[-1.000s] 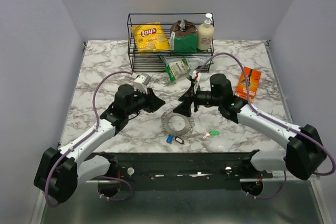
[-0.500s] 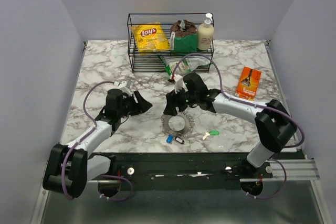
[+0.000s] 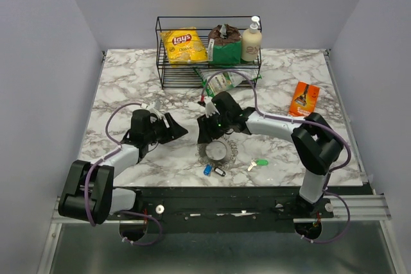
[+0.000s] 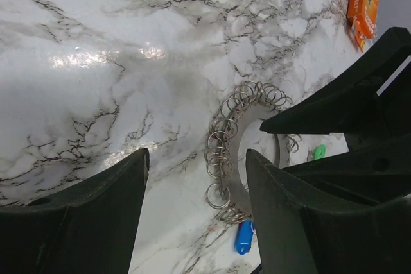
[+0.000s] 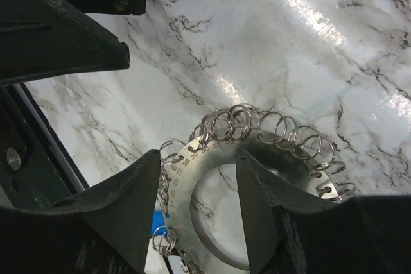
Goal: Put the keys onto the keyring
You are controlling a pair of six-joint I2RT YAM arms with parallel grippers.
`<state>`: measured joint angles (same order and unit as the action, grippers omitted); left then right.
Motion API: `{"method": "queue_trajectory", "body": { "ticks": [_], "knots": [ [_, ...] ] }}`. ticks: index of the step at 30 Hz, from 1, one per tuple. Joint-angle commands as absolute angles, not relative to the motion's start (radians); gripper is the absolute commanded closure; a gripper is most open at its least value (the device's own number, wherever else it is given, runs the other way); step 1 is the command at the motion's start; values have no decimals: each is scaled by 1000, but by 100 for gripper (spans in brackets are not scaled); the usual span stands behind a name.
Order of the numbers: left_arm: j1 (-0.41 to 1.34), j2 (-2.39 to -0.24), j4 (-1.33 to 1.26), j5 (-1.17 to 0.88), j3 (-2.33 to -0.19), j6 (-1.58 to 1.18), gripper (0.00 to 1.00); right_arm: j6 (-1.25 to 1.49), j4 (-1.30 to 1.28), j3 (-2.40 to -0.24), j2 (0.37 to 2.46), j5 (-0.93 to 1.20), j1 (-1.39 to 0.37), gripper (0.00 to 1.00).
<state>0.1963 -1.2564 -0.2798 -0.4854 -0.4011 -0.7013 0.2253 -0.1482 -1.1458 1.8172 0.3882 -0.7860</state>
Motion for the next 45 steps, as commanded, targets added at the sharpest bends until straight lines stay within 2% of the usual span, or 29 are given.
{"method": "queue_trajectory", "body": {
  "ticks": [1,8,13,18,24,30,36,45],
  "knots": [
    [190,-1270,-324,-538,-400,-704,29,233,-189,-1186,1848,365,-811,42],
    [195,-1201,-368,-574,-332,-672,32,236,-195,-1167,1822,348,-819,42],
    [247,-1092,-394,-509,-244,-646,36,256,-193,-1151,1793,322,-818,42],
    [431,-1005,-179,-243,-305,-577,37,276,-193,-1134,1754,319,-796,42],
    [503,-979,-7,-77,-379,-485,41,272,-183,-1069,1686,354,-726,41],
    [633,-1048,81,-8,-483,-402,43,268,-149,-986,1592,419,-638,41],
    [779,-1170,234,172,-627,-385,43,259,-149,-956,1562,442,-601,41],
    [871,-1301,399,245,-761,-387,43,247,-144,-942,1565,462,-586,41]
  ]
}}
